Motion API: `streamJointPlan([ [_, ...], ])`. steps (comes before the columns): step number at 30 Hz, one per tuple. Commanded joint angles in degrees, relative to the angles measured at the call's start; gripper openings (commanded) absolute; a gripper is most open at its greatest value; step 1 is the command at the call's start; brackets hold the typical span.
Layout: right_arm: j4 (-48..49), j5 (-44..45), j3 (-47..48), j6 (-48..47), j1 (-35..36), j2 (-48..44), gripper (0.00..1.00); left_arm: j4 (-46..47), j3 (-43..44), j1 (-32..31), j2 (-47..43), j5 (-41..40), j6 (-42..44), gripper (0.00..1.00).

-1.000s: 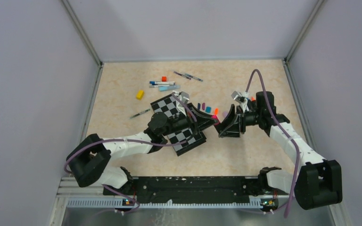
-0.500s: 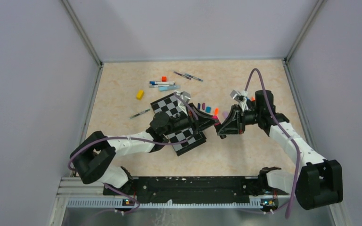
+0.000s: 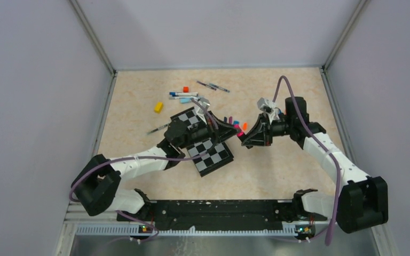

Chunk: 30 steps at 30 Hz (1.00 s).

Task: Open the pen caps
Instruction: Open the pen cap from the pen, then place the pen at the center of the board.

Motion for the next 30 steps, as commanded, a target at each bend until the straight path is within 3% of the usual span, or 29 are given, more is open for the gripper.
streamJointPlan([
  [1,-9.4,0.2,-5.1,-4.0,-0.9,-0.5,0.0,19.2,7.2,12.2,-6.5,-16.4,0.4,0.0],
  [7,-5.2,-2.4,-7.6,-0.4,-3.0,-2.3,0.0,27.8,3.5,17.9,-6.8,-13.8,-6.2,0.0],
  [10,-6.0,3.2,-6.8,-3.1,-4.4,-2.7,0.0,27.5,2.8,19.4,-7.1,-9.6,-7.6,0.0],
  [14,-1.7,20.7,-8.2,-2.0,-9.1,-5.9,0.0,17.5,1.5,19.4,-9.5,-1.0,-7.9,0.0],
  [19,0.8,27.3,-7.8,0.4,-21.3,-6.7,0.0,2.4,-1.8,19.0,-13.1,5.8,-7.5,0.0],
  [25,2.2,34.0,-7.6,1.5,-30.2,-5.6,0.0,-4.1,-6.8,14.3,-13.2,5.3,-4.9,0.0],
  [30,3.6,37.5,-7.4,2.8,-34.9,-4.1,0.0,-8.0,-3.1,4.5,-5.0,1.3,0.5,0.0],
])
